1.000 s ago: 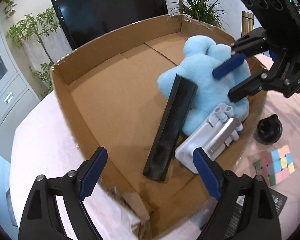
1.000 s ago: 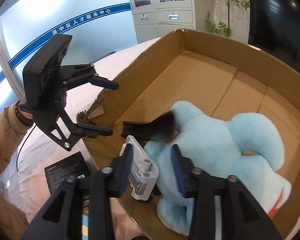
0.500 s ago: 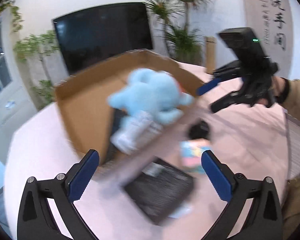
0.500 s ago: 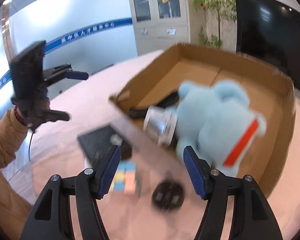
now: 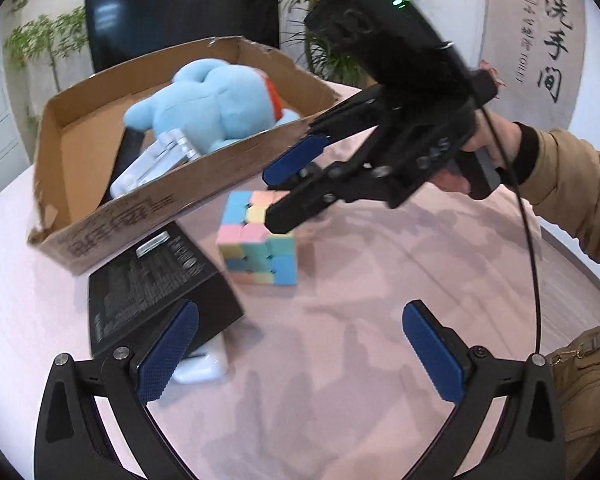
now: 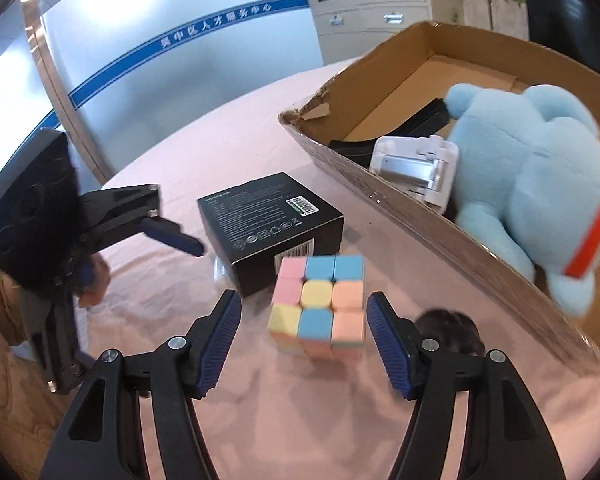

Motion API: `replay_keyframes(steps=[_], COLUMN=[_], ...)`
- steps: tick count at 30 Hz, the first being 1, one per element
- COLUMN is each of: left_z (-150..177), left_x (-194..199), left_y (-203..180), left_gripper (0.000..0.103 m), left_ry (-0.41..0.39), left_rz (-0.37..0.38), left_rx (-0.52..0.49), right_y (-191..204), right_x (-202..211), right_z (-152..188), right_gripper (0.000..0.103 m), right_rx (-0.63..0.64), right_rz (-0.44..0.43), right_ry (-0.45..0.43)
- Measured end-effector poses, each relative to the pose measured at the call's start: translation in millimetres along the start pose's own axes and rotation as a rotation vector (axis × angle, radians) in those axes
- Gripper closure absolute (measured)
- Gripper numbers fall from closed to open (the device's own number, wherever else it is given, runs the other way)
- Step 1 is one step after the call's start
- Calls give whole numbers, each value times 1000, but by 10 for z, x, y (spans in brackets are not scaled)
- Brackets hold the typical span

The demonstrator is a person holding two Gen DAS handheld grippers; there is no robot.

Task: Organize objects
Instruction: 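Open the left tool to drop the black strap into the box, then move both tools to the pastel Rubik's cube and open around it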

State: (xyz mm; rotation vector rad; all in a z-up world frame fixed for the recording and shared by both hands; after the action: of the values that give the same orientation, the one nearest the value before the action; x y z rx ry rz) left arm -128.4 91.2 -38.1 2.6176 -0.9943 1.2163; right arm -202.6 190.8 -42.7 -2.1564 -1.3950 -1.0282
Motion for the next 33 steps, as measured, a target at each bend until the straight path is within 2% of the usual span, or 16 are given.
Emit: replay_keyframes(steps=[5, 8, 12, 16, 20, 27, 28, 29, 30, 33], left_z=[41, 35, 40, 107, 152, 155, 152, 143, 133, 118], left_x=[29, -9, -81, -139, -281, -508, -525, -545, -561, -638], left_y=[166, 190, 128, -48, -152, -153, -155, -143, -128, -40], left_gripper=[1, 1, 1, 1, 1, 2, 3, 8, 20, 34], left_ry=[1, -4, -1, 19, 45, 51, 51, 52, 55, 85], left_rz=[12, 45, 67, 134, 130, 120, 120, 122, 125, 113], left_rx=[63, 92, 69, 33, -2, -9, -14, -12, -5, 28], right_y=[-41, -39, 84, 203, 379, 444, 445, 446, 450, 455], right_x=[-233, -319, -273, -222, -278, -199, -198, -196, -190, -162], right_z=[-62, -64, -16, 124, 314, 344, 342, 341, 338, 337], right_gripper=[35, 35, 35, 35, 35, 35, 35, 35, 35, 35], right_rx=[6, 9, 2, -11, -4, -22, -18, -18, -18, -18], right_rz=[-44, -55, -133, -170, -192, -201, -195, -194, -197, -192], right_ry=[43, 61, 54, 77, 117, 76, 80, 81, 81, 83])
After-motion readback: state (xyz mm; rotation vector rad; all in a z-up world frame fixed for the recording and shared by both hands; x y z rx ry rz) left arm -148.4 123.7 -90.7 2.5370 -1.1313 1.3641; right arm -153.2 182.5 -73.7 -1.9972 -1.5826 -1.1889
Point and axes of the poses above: each gripper's, at about its wrist camera, not at the fingertips, and x roughly against the way its jaws point, y to its left, z to its underside, the point moved 8 cm from there along -x, roughly the way its jaws point, and after that the axes turned 12 degrees about x, right-handed, at the moved point
